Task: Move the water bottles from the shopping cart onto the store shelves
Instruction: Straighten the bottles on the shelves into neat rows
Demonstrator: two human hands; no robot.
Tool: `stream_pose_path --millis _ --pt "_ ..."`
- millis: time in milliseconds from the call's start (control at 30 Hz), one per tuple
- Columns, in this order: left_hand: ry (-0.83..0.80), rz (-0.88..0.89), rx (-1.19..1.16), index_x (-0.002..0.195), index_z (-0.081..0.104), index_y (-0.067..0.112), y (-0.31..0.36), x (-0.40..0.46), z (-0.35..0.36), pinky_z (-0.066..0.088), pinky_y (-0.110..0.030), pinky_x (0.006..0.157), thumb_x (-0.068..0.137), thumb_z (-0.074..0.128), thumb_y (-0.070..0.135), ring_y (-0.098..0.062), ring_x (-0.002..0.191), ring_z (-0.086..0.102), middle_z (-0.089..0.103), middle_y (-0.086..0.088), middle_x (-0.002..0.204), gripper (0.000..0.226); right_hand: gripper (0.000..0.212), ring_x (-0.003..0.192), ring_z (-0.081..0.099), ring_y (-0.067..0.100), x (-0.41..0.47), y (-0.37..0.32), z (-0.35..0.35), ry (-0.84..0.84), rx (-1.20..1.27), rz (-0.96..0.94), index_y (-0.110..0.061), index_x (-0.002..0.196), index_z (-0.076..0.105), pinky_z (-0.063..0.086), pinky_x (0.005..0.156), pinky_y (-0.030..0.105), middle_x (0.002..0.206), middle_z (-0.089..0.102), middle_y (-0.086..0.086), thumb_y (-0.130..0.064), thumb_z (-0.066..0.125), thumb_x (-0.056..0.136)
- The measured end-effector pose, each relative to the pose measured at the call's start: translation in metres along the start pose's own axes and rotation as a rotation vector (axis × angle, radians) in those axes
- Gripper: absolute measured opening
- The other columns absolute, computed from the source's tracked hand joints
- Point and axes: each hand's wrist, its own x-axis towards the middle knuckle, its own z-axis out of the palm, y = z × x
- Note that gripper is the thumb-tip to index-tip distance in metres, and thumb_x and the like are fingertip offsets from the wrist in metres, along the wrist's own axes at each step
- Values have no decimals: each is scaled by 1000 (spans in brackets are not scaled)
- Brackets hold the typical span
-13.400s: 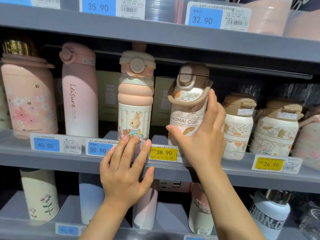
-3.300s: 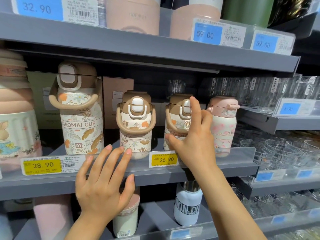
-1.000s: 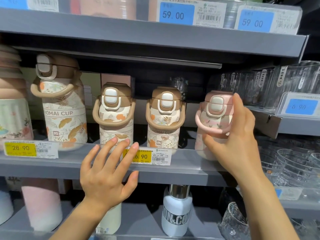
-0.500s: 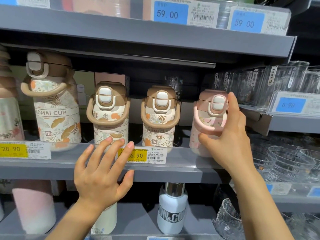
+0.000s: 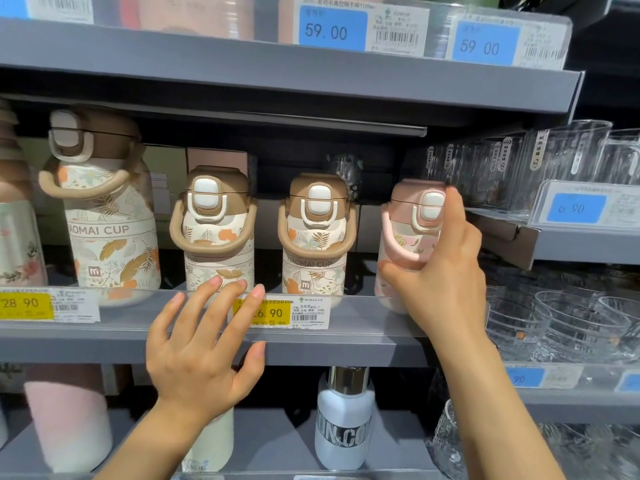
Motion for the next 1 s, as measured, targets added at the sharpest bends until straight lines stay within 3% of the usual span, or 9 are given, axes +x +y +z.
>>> stream_pose_path --millis 133,233,333,433,567,733,1000 --pt "-5 -2 0 133 55 20 1 0 -1 39 -46 98 93 40 36 -28 119 55 64 -7 123 46 112 109 53 39 1 0 0 0 -4 8 -35 151 3 38 74 35 140 32 9 -34 80 71" --pt "-14 -5 -2 134 53 21 1 1 -2 37 -45 100 93 38 37 -27 120 53 58 -4 128 46 116 114 49 44 -5 -8 -1 126 -59 -17 -28 152 11 45 86 48 145 30 16 -38 86 64" --pt "-15 -15 4 134 52 22 1 1 -2 36 -44 100 93 37 39 -26 120 53 58 -2 128 46 100 128 39 43 -20 -30 6 335 -90 -218 -20 147 26 37 97 56 144 36 21 -46 80 67" --pt "-25 -14 8 133 53 22 0 1 -2 36 -44 100 93 38 39 -26 120 54 66 -6 123 46 86 132 36 42 -21 -62 24 256 42 -363 -23 144 30 35 105 55 144 37 21 -47 74 74" --pt "-32 -13 11 133 54 22 0 1 -3 36 -44 101 94 38 40 -26 122 54 65 -5 124 46 101 130 36 45 -12 -91 47 51 29 -317 -29 147 20 42 100 53 148 29 23 -45 80 69" --pt "-37 -24 8 132 54 23 1 2 -2 35 -42 103 94 37 42 -25 121 54 68 -5 121 46 105 130 35 39 -13 -95 54 -8 -46 -255 -37 145 8 50 86 44 152 18 16 -41 81 70" --pt "-16 -14 11 131 54 23 1 3 -3 37 -42 100 93 37 42 -25 119 55 69 -5 118 45 96 113 46 34 -14 -97 58 32 -93 -199 -39 143 13 32 67 32 149 21 12 -37 78 72"
